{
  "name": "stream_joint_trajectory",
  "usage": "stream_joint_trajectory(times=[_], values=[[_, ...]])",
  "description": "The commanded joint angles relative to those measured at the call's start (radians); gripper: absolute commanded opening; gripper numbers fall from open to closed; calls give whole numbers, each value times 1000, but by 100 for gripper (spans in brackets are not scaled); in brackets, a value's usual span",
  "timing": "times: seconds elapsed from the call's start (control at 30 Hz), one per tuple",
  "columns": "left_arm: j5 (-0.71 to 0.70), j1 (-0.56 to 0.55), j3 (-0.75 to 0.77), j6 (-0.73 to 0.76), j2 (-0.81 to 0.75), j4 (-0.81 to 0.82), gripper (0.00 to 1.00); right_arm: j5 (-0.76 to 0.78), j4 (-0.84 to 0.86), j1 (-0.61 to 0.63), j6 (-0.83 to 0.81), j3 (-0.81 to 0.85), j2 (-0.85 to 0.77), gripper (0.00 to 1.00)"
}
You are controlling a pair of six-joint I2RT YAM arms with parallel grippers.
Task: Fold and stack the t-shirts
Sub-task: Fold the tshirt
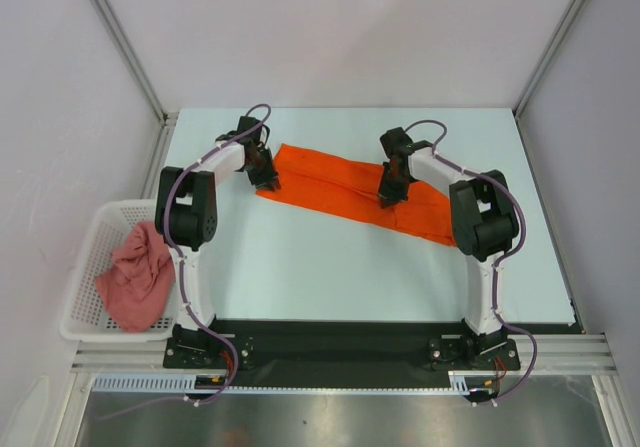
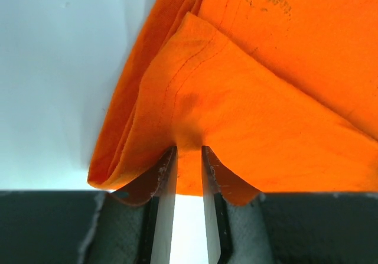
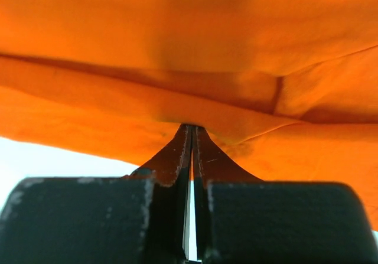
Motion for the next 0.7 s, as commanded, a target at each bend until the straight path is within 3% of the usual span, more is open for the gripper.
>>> stream_joint_trajectory(times=[0.0, 0.67], values=[[3, 8, -2, 16, -1, -17, 28, 61, 34, -17, 20, 19, 17, 0], [-9, 12, -7, 18, -13, -37, 28, 140, 103, -55, 16, 63, 59, 0]])
